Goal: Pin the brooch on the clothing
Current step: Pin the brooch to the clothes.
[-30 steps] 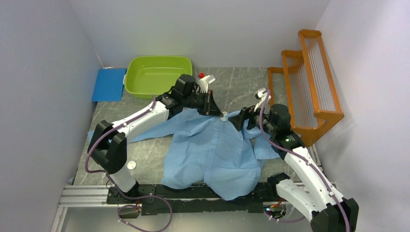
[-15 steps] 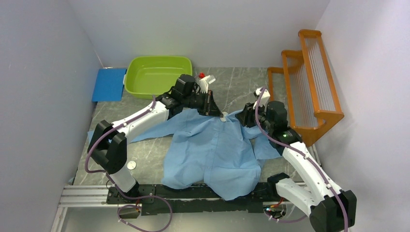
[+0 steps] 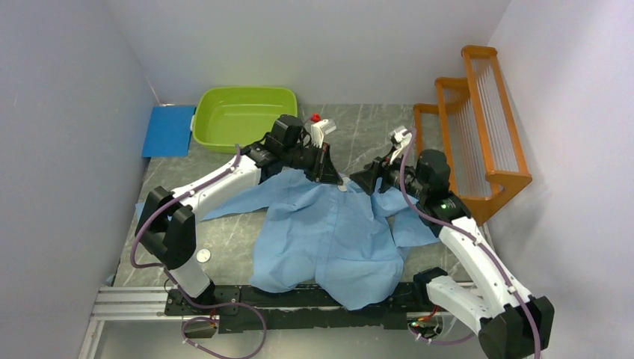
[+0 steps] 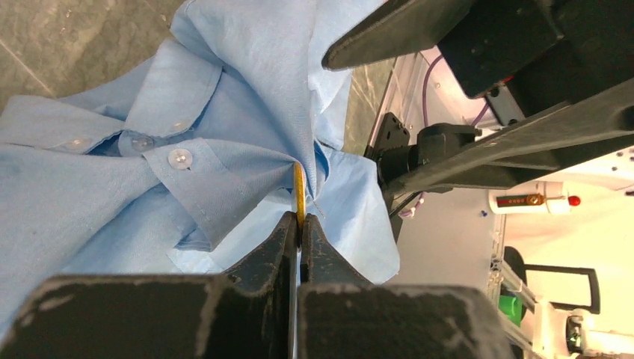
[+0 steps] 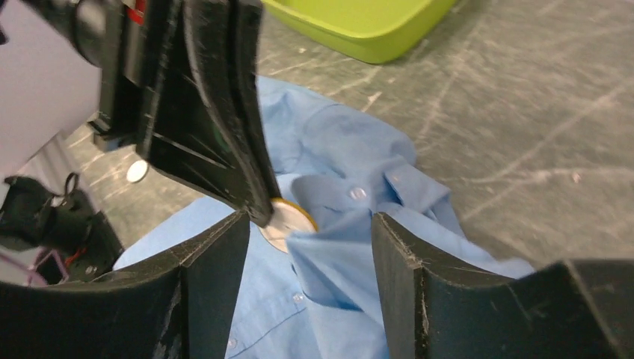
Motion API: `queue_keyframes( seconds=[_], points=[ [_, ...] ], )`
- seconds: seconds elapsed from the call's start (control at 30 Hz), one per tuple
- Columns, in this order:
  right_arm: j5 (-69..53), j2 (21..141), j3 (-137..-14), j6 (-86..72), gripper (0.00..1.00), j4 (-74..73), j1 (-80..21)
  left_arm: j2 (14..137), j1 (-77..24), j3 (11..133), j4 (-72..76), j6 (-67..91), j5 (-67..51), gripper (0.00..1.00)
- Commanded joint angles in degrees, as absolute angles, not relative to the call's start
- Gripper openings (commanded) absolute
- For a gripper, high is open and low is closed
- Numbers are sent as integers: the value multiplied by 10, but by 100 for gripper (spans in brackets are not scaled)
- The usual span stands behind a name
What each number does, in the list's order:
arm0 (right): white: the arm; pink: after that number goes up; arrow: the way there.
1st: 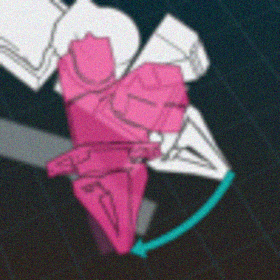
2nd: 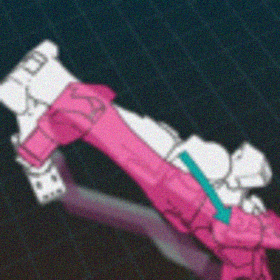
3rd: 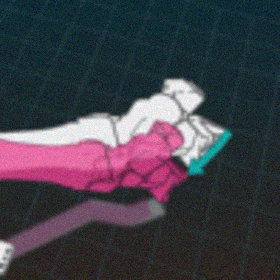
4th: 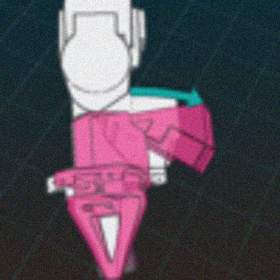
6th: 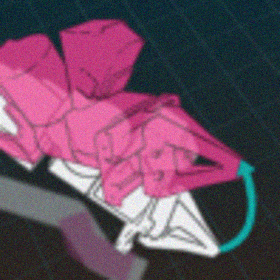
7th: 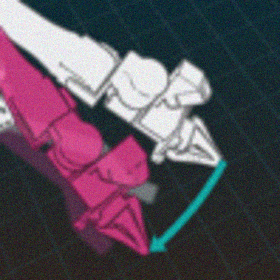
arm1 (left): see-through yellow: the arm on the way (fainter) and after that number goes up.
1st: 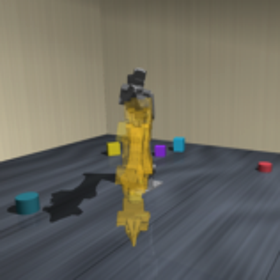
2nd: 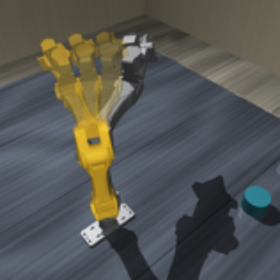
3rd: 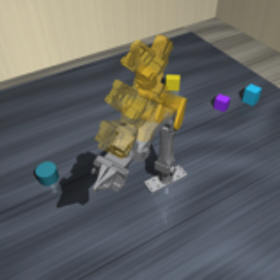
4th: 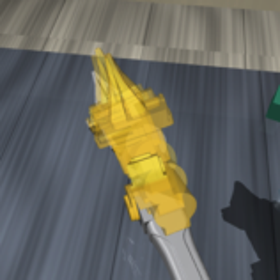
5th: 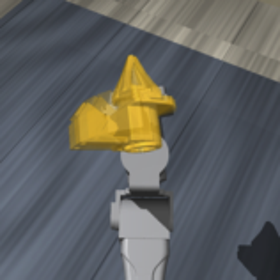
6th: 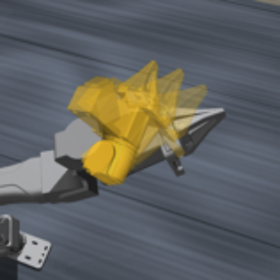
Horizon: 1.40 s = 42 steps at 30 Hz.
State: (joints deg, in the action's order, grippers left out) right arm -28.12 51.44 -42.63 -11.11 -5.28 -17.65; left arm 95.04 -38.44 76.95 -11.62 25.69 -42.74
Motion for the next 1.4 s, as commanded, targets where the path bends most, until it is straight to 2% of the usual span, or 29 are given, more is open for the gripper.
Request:
queue_keyframes(
  seconds=[0.0, 0.1, 0.37, 0.43, 0.53, 0.67, 0.8, 1.0, 1.07, 1.17, 1.2, 1.27, 1.33, 1.37],
  points=[
    [-404, 550, -473, -106, 61, -3, -175, 914, -389, 792, -137, 173, -462, 3],
    [-428, 565, -474, -99, 54, 12, -175, 910, -390, 789, -143, 158, -459, 3],
    [-484, 597, -451, -86, 47, 37, -172, 895, -399, 775, -130, 131, -475, 2],
    [-499, 601, -446, -90, 41, 49, -170, 888, -401, 772, -126, 124, -476, 2],
    [-513, 604, -438, -85, 37, 57, -169, 881, -401, 771, -127, 115, -478, 3],
    [-526, 599, -425, -80, 36, 68, -159, 871, -401, 763, -125, 103, -487, 3],
    [-557, 599, -419, -85, 42, 81, -151, 863, -402, 755, -122, 96, -488, 3],
    [-608, 602, -408, -95, 38, 111, -150, 856, -402, 751, -114, 95, -489, 3],
    [-607, 602, -407, -100, 27, 119, -150, 854, -402, 750, -109, 97, -489, 3],
    [-607, 601, -408, -112, 0, 133, -150, 851, -402, 747, -109, 96, -483, 3],
    [-605, 601, -407, -113, 0, 135, -150, 848, -402, 747, -111, 96, -477, 3],
    [-596, 597, -407, -117, 0, 136, -151, 842, -402, 747, -116, 97, -461, 18],
    [-587, 591, -406, -117, 0, 133, -150, 832, -401, 743, -119, 100, -427, 46],
    [-578, 586, -405, -121, 0, 132, -150, 825, -402, 738, -119, 105, -405, 54]
  ],
)
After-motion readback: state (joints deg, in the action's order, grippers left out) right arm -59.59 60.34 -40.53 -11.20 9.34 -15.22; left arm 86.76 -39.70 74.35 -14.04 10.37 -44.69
